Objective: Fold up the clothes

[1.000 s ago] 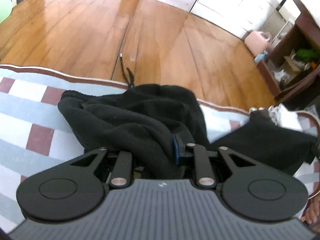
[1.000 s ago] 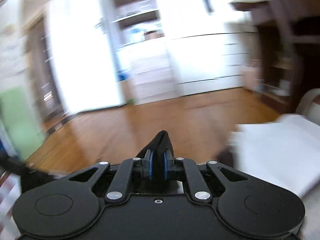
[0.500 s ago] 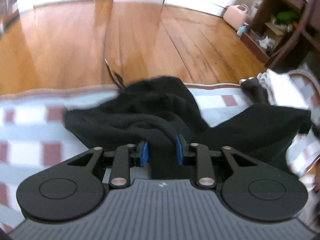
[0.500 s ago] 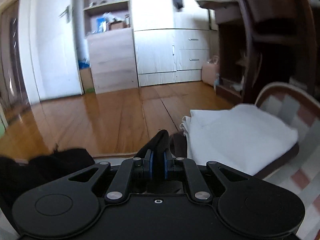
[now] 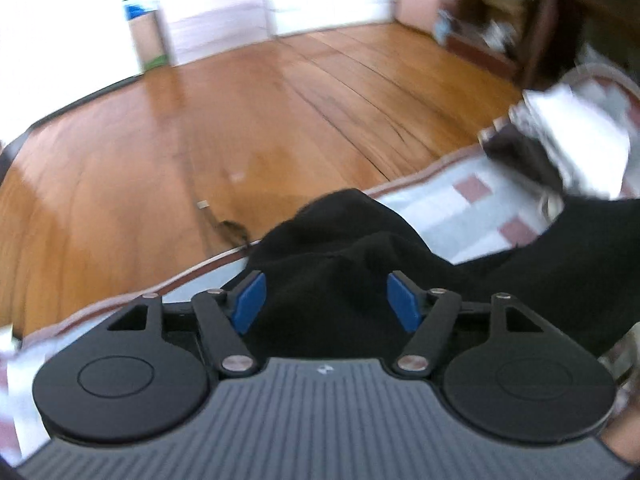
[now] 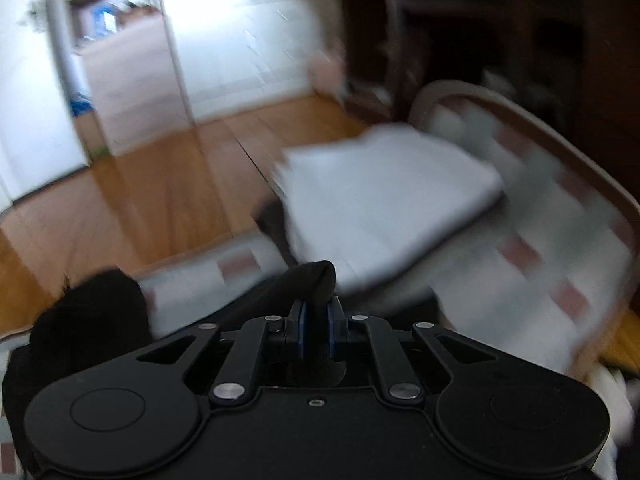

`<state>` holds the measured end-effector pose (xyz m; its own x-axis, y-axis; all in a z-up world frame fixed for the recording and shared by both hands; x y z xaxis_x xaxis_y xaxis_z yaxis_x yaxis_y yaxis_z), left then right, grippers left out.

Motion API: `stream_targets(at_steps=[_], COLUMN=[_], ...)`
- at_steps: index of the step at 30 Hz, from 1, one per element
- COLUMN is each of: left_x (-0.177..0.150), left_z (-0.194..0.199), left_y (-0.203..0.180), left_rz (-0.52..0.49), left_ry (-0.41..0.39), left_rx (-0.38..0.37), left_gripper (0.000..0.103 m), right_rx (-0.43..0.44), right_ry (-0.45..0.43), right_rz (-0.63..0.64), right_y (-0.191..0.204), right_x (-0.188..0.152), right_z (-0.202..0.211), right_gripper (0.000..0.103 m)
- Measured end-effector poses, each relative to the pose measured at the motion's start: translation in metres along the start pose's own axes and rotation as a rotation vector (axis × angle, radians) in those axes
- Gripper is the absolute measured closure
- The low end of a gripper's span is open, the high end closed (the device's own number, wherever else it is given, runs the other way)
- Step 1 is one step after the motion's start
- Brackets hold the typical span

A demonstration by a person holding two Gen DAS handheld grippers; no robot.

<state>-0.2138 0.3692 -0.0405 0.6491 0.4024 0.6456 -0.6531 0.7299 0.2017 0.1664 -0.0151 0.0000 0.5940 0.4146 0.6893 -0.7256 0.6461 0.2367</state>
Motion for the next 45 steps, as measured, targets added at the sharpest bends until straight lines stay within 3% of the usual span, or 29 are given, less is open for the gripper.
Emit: stream_targets(at_steps=[2, 4, 5, 6, 7, 12, 15, 17, 20, 24, 26, 32, 36, 40, 43, 45], left_x=[0.007, 0.012, 0.013, 0.013, 0.015, 0.023, 0.028, 0.03, 0.027, 0.02, 0.015, 0.01, 0.01, 0.011, 0.013, 0.017], left_z=[-0.037, -0.077, -0.092, -0.106, -0.117, -0.151, -0.159, -0.162, -0.167, -0.17, -0.169, -0.177, -0.18, -0.185, -0.187, -0.184], left_y=[-0.025, -0.044, -0.051, -0.058, -0.063, -0.087, -0.096, -0.091, -0.074, -0.055, -0.042, 0.0, 0.005, 0.014, 0.018, 0.016], left_rz=[-0.076, -0.135, -0.143, -0.141, -0.134, 0.003, 0.0, 0.033, 0.087, -0.025, -0.041, 0.216, 0.259, 0.302, 0.314, 0.314], left_ry=[0.011, 0.034, 0.043, 0.056, 0.074, 0.136, 0.136, 0.152, 0.181, 0.158, 0.147, 0.189, 0.159, 0.184, 0.181, 0.162], left_rx=[-0.017, -0.023, -0.018, -0.018, -0.032, -0.164, -0.18, -0.188, -0.173, -0.041, -0.019, -0.105, -0.102, -0.12, -0.116, -0.133], left_gripper=[0.036, 0.036, 0.036, 0.036, 0.036, 0.036, 0.035, 0.035, 0.035, 0.034, 0.028, 0.024, 0.021, 0.021, 0.021, 0.023], right_rx=[-0.103, -0.188, -0.227, -0.181, -0.116, 0.387, 0.543, 0.501, 0.516, 0.473, 0.467, 0.465, 0.504, 0.535, 0.537, 0.522], right_ry=[0.085, 0.062, 0.046, 0.051, 0.06, 0.22, 0.34, 0.384, 0.428, 0.465, 0.506, 0.557, 0.63, 0.698, 0.69, 0.652], right_rz=[-0.012, 0.016, 0.032, 0.042, 0.05, 0.08, 0.125, 0.182, 0.258, 0.372, 0.375, 0.303, 0.364, 0.47, 0.469, 0.48], right_y=[-0.018, -0.028, -0.033, -0.032, -0.029, 0.032, 0.075, 0.096, 0.111, 0.107, 0.098, 0.081, 0.084, 0.095, 0.092, 0.087], right_x=[-0.003, 0.012, 0.02, 0.031, 0.043, 0.079, 0.07, 0.054, 0.03, 0.01, 0.007, 0.003, -0.011, -0.023, -0.023, -0.021], right_z=[0.001, 0.004, 0.006, 0.003, -0.002, -0.087, -0.163, -0.202, -0.238, -0.263, -0.274, -0.298, -0.295, -0.273, -0.26, -0.251], right_gripper=[0.091, 0.079, 0.068, 0.06, 0.06, 0.048, 0.048, 0.048, 0.048, 0.048, 0.048, 0.048, 0.044, 0.042, 0.057, 0.076])
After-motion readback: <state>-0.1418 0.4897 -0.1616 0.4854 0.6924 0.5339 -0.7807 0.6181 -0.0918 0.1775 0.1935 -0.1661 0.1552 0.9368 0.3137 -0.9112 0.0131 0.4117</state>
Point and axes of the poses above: each gripper's, at about its wrist camera, not at the fingertips, and z roughly against the way its jaws point, y to its left, x to its top, the point moved 3 cm from there along -z, roughly the way its jaws point, and after that the axes turned 11 degrees about x, right-handed, at the moved point
